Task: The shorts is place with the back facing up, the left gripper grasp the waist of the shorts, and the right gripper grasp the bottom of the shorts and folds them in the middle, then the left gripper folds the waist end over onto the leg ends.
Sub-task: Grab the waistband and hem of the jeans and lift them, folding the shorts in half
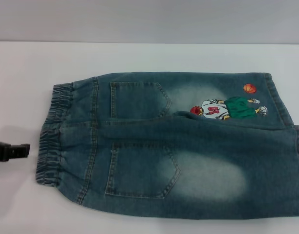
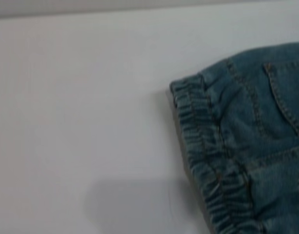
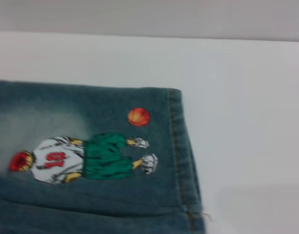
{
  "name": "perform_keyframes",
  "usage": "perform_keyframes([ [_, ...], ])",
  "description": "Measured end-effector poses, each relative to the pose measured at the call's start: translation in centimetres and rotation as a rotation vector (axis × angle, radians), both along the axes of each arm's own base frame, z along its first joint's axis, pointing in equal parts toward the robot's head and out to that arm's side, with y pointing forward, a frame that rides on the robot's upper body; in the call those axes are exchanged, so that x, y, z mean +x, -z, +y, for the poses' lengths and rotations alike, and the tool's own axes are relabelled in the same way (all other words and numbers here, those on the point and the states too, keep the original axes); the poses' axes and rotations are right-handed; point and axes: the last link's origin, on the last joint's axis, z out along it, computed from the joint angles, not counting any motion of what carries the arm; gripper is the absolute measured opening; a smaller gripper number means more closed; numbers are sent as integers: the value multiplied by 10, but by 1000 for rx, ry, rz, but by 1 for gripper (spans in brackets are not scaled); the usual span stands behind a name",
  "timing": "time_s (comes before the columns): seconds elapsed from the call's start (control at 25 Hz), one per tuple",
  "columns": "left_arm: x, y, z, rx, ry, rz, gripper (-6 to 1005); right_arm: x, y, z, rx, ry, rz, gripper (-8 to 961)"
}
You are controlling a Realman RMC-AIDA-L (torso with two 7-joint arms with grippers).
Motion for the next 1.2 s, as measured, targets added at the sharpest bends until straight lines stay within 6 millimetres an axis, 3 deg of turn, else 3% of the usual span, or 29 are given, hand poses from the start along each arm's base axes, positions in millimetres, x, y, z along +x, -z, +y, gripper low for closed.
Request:
perform_keyframes([
  [0.2, -5, 3, -9, -13, -56, -22, 860, 2, 1, -3, 17, 3, 83, 706],
  [0.76, 4, 19, -14, -71, -78, -61, 860, 13, 7, -2, -1, 8, 67, 706],
  [1.2, 19, 29, -13, -137, 8, -104, 859, 11, -4, 1, 16, -59, 35, 706],
])
